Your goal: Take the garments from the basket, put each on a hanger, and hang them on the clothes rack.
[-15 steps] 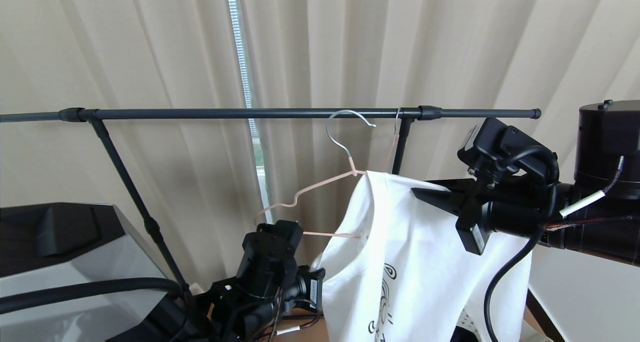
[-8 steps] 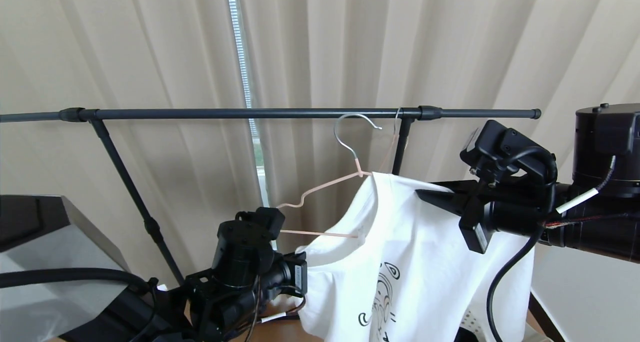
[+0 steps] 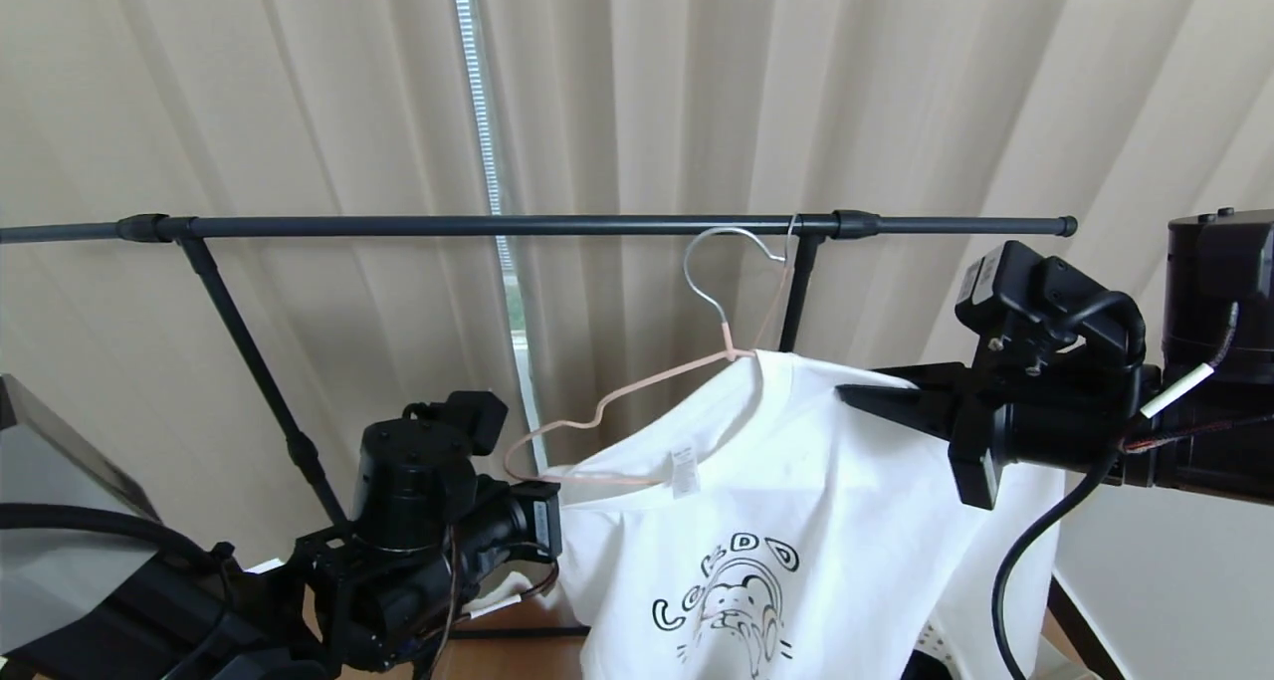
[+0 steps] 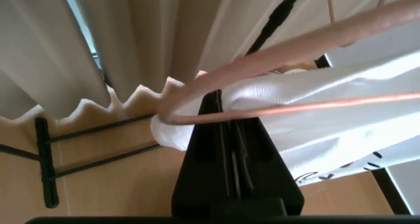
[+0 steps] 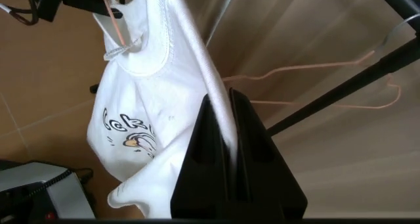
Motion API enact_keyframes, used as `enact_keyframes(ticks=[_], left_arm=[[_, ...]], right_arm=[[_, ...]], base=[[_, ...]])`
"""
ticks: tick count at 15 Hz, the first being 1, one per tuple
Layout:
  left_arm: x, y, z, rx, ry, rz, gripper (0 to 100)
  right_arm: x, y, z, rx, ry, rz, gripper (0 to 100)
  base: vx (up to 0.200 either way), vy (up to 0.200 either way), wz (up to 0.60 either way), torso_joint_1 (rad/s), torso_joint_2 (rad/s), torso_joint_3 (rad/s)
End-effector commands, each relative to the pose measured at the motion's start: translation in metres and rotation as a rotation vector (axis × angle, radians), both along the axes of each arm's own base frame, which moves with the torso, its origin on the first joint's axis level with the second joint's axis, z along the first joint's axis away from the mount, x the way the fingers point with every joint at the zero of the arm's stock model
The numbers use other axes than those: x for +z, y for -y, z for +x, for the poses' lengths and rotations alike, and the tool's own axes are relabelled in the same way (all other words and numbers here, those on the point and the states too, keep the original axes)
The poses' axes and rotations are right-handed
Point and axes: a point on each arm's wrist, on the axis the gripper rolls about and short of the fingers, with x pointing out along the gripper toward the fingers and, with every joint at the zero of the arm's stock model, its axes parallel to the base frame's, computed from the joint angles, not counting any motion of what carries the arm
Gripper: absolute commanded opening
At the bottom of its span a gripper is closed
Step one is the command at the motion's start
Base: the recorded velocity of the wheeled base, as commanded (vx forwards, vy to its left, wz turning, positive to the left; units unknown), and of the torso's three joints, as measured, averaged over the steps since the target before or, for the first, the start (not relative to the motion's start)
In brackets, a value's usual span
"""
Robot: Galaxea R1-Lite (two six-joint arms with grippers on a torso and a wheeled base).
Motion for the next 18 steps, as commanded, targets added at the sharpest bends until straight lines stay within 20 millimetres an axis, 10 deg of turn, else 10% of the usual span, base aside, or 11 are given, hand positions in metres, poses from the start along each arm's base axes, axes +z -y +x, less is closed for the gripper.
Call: enact_keyframes(ticks=[1,18], left_arm=[[0.005,-0.009,0.000,0.024,0.015,-0.006,0],[0.022,-0.035,0.010,0.100,0.091,0.003,0]], right_arm=[[-0.001,0.001,0.001,0.000,0.003,-0.009,0],[-0.016,0.015,0.004,-0.050,0.085,-0.179,0]], base=[[0.000,0.000,0.00,0.000,0.00,0.000],[0.000,0.000,0.00,0.000,0.00,0.000]])
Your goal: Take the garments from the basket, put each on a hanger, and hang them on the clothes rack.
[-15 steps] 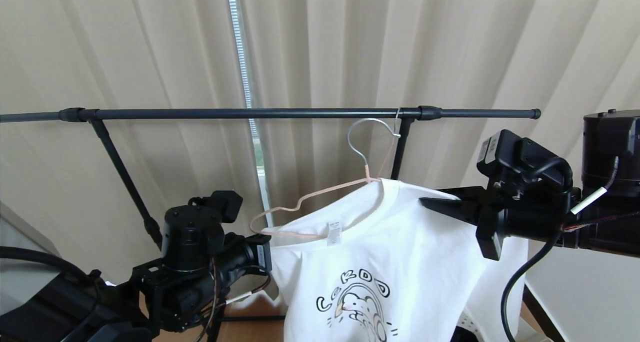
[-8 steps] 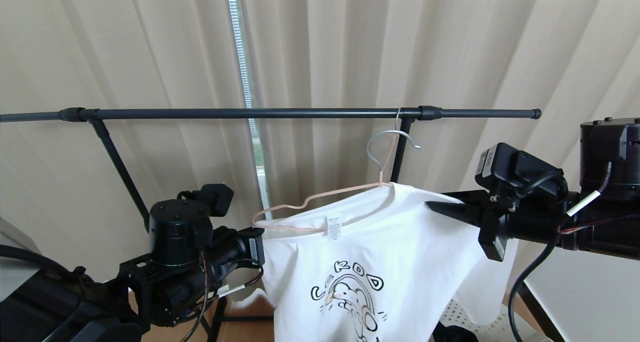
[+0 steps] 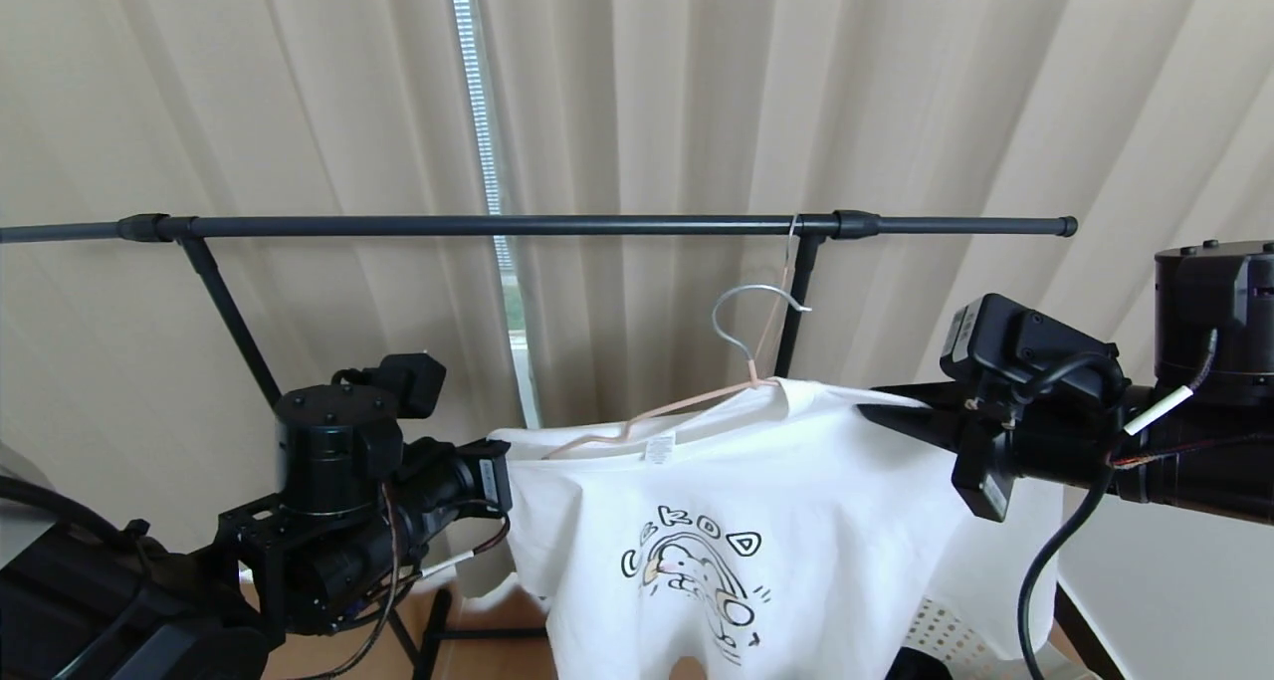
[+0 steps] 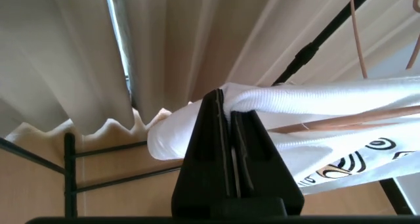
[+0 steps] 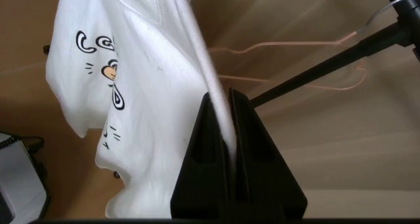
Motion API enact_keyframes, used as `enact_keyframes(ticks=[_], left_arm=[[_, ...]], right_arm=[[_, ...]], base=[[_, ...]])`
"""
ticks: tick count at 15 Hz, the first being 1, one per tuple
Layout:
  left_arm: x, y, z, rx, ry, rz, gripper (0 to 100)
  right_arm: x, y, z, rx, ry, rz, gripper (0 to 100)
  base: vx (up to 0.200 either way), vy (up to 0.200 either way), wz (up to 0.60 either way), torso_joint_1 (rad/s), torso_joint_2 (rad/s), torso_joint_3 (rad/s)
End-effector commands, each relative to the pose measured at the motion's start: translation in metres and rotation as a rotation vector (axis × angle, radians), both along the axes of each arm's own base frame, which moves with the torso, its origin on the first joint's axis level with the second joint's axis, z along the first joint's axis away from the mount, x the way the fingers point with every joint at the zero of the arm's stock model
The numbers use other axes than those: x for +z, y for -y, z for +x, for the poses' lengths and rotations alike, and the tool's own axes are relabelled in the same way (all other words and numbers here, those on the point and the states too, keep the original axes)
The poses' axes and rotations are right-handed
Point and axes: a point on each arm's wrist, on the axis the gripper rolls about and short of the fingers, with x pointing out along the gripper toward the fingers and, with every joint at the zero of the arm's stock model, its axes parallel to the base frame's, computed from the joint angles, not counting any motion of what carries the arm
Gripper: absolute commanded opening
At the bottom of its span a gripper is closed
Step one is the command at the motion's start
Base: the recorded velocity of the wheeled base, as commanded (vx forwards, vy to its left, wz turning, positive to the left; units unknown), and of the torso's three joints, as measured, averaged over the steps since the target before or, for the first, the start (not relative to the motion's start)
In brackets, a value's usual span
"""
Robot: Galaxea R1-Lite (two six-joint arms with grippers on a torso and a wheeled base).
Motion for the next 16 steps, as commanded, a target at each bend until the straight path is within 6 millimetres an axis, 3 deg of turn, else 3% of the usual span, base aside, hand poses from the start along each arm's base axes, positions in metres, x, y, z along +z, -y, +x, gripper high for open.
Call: enact_keyframes(ticks=[1,9,13,16], left_arm=[[0.003,-0.001,0.000,0.003,0.010,0.002,0],[0.041,0.010,0.020,-0.019,0.120,0.063,0],[0.062,0.030,0.003,-0.082,0.157,0.095,0],[0.068,0.030,0.000,-0.073,0.147,0.118,0]], right_arm=[[-0.001,0.000,0.000,-0.004,-0.001,-0.003,0],[0.000,-0.003,-0.008,-0.010,0.008,-0.014,0],[-0.004,-0.018,0.003,-0.016,-0.002,0.002,0],[0.003,-0.021,0.005,-0.060,0.018,0.075,0]], base=[[0.000,0.000,0.00,0.000,0.00,0.000],[0.000,0.000,0.00,0.000,0.00,0.000],[0.000,0.000,0.00,0.000,0.00,0.000],[0.000,0.000,0.00,0.000,0.00,0.000]])
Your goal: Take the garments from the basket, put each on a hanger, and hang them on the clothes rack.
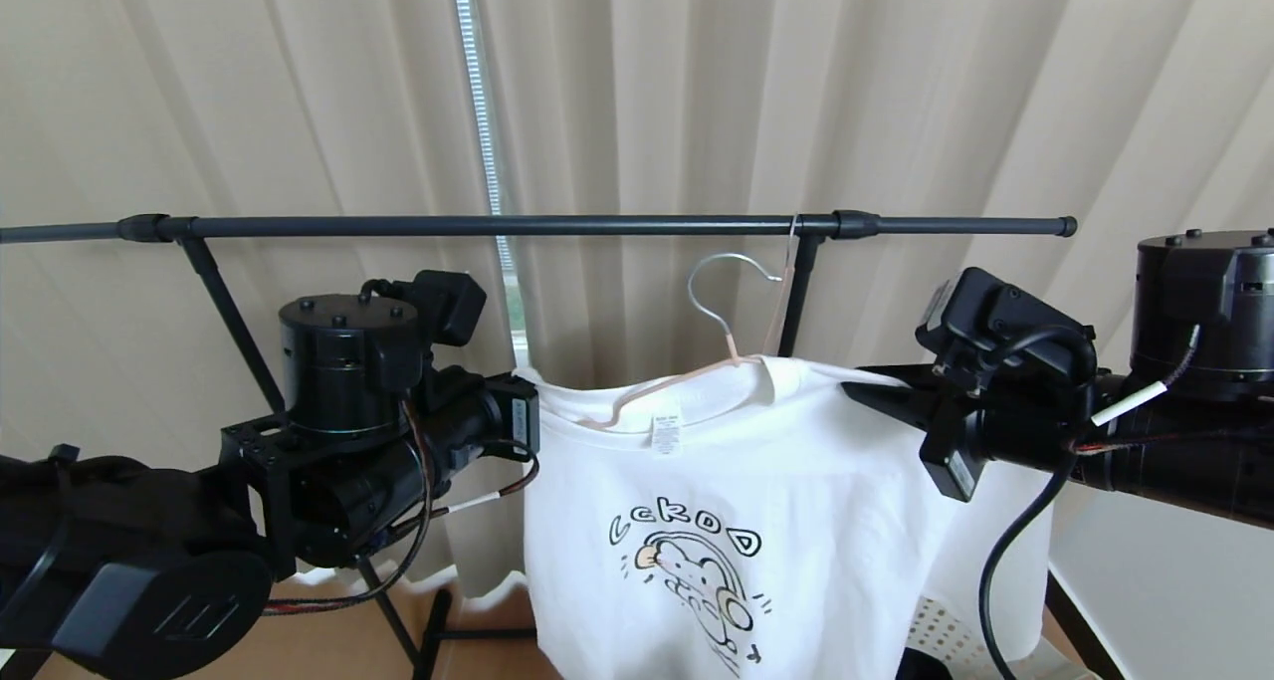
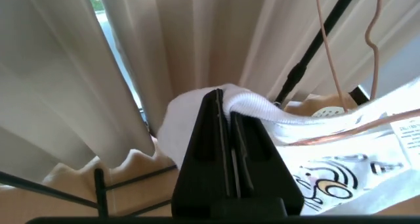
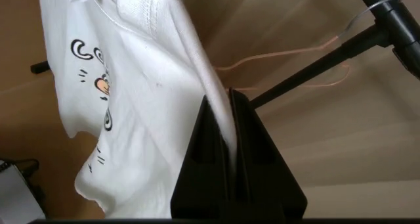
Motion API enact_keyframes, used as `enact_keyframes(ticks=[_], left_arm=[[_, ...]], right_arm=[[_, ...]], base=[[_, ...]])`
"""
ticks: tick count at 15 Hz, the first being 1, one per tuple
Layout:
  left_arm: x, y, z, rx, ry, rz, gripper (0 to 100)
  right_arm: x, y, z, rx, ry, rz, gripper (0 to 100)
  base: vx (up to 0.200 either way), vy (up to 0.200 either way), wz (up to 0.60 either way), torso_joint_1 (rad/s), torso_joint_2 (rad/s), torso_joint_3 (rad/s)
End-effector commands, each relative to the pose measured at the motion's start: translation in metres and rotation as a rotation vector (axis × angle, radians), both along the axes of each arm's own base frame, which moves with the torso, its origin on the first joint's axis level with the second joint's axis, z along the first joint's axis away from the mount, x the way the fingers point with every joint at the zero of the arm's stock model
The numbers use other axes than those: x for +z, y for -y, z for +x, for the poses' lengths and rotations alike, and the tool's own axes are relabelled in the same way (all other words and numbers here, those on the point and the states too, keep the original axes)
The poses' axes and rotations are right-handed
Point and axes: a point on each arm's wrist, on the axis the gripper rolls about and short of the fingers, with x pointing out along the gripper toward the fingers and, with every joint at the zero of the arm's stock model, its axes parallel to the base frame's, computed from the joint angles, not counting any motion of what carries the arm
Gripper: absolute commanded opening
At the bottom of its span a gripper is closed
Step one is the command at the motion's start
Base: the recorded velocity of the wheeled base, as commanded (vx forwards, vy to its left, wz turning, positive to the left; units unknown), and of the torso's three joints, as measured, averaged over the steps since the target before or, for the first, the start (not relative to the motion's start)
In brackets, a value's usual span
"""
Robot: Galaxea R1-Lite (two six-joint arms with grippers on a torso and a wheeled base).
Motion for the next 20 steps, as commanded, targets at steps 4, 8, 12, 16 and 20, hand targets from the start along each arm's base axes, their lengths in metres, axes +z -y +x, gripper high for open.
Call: enact_keyframes(ticks=[4,8,12,16,20], left_arm=[[0.010,-0.001,-0.003,0.042,0.058,0.065,0],[0.015,0.000,-0.001,0.076,0.082,0.092,0],[0.021,0.008,-0.004,0.065,0.096,0.116,0],[0.030,0.014,-0.006,0.052,0.109,0.109,0],[0.041,0.018,-0.012,0.030,0.123,0.097,0]], right_arm=[[0.010,-0.006,0.003,-0.052,0.001,0.068,0],[0.011,-0.029,-0.001,-0.098,-0.001,0.128,0],[-0.003,-0.061,0.007,-0.174,0.025,0.178,0],[-0.012,-0.076,0.005,-0.176,0.004,0.179,0],[-0.013,-0.093,0.004,-0.228,-0.020,0.233,0]], base=[[0.000,0.000,0.00,0.000,0.00,0.000],[0.000,0.000,0.00,0.000,0.00,0.000],[0.000,0.000,0.00,0.000,0.00,0.000],[0.000,0.000,0.00,0.000,0.00,0.000],[0.000,0.000,0.00,0.000,0.00,0.000]])
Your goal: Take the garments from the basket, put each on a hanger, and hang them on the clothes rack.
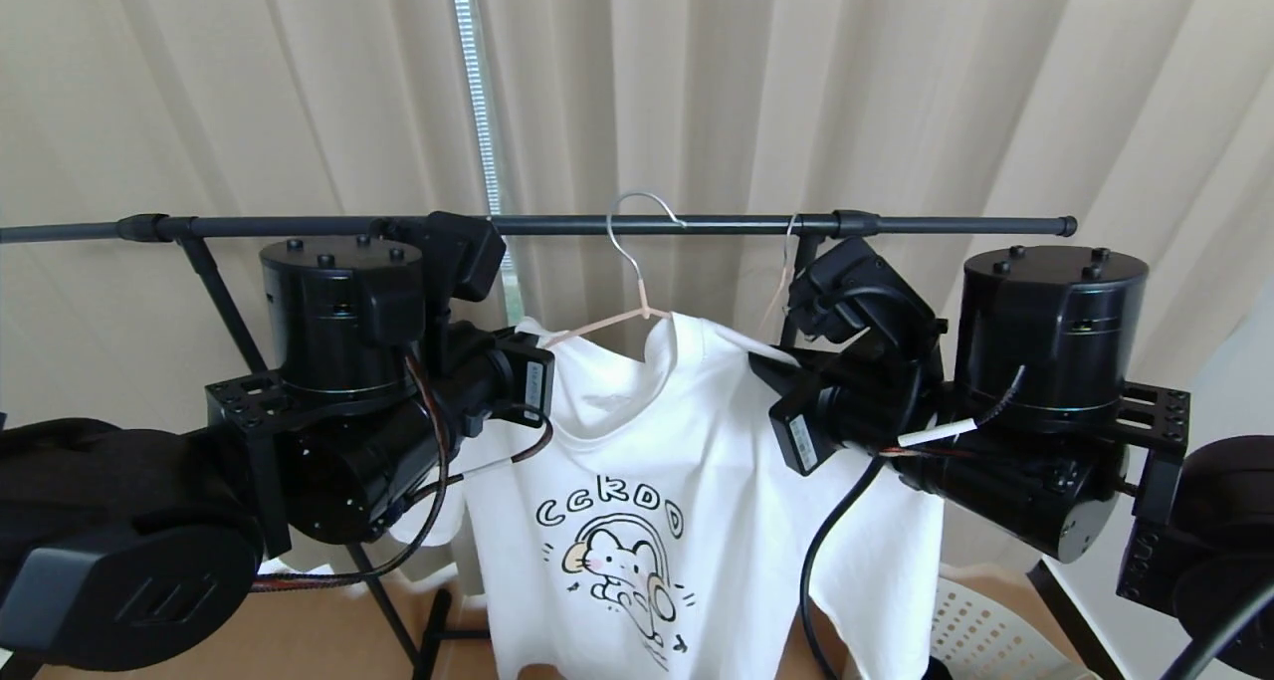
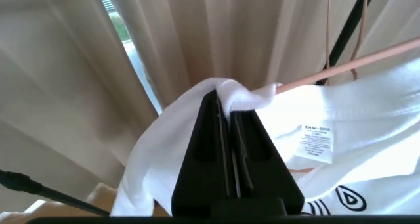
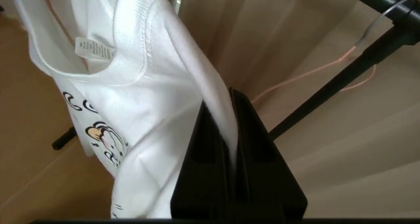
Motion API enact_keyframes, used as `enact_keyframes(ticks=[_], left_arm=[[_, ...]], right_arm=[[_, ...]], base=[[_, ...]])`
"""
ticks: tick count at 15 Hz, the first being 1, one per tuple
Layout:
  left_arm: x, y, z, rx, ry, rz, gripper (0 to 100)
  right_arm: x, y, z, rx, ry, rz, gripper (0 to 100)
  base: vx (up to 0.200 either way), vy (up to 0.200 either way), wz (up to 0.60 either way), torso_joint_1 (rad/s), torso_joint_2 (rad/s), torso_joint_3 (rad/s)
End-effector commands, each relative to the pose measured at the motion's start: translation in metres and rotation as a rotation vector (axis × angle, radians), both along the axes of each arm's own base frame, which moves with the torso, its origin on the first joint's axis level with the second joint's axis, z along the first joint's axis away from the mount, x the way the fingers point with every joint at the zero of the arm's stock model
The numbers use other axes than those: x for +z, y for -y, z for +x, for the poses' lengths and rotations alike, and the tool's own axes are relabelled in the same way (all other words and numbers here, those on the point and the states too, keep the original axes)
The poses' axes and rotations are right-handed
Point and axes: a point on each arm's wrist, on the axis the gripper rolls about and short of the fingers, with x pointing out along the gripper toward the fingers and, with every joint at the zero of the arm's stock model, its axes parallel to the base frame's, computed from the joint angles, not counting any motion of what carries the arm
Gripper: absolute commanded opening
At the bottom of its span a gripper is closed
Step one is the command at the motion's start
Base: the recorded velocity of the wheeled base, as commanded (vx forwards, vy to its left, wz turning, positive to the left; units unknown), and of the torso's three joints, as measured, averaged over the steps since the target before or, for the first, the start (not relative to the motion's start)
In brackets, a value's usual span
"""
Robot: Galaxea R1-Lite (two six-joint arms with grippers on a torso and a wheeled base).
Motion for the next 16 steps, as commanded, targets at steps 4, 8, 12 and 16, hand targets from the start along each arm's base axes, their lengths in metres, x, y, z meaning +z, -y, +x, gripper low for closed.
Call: enact_keyframes(ticks=[4,8,12,16], left_arm=[[0.010,-0.004,-0.002,0.009,0.016,-0.006,0],[0.007,-0.011,0.002,0.046,0.010,0.023,0],[0.010,-0.004,0.002,0.024,0.022,0.017,0],[0.017,-0.001,0.002,0.015,0.041,0.004,0]], right_arm=[[-0.017,-0.007,-0.003,-0.022,0.010,-0.047,0],[0.009,-0.001,-0.004,-0.041,0.111,0.046,0],[-0.003,-0.017,-0.003,-0.012,0.100,0.066,0],[-0.021,-0.022,-0.004,0.013,0.076,0.046,0]], base=[[0.000,0.000,0.00,0.000,0.00,0.000],[0.000,0.000,0.00,0.000,0.00,0.000],[0.000,0.000,0.00,0.000,0.00,0.000],[0.000,0.000,0.00,0.000,0.00,0.000]])
